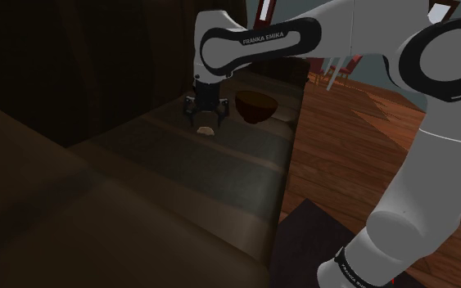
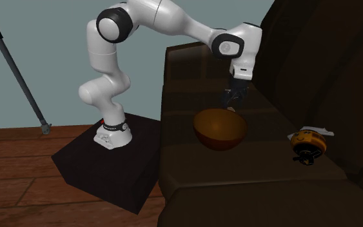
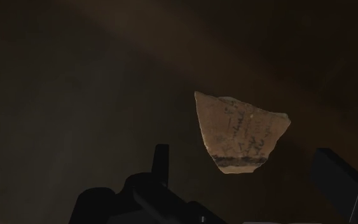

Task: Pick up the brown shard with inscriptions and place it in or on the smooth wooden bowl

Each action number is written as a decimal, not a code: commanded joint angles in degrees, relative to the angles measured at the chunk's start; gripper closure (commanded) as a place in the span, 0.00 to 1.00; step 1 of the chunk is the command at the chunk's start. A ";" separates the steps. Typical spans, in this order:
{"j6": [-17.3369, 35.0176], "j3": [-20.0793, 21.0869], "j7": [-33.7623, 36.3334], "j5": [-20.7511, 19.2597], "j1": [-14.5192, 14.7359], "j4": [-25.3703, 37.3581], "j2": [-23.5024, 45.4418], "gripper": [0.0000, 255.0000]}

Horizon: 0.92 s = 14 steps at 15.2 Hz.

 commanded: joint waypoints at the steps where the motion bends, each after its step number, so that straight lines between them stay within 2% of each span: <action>1: 1.10 -0.03 0.15 -0.12 0.00 -0.90 0.19 0.00; 8: 1.09 -0.04 0.15 -0.13 0.00 -0.88 0.20 0.00; 9: 1.09 -0.04 0.15 -0.13 0.00 -0.88 0.20 1.00; 14: 0.91 0.02 0.16 -0.03 0.02 -0.85 0.05 1.00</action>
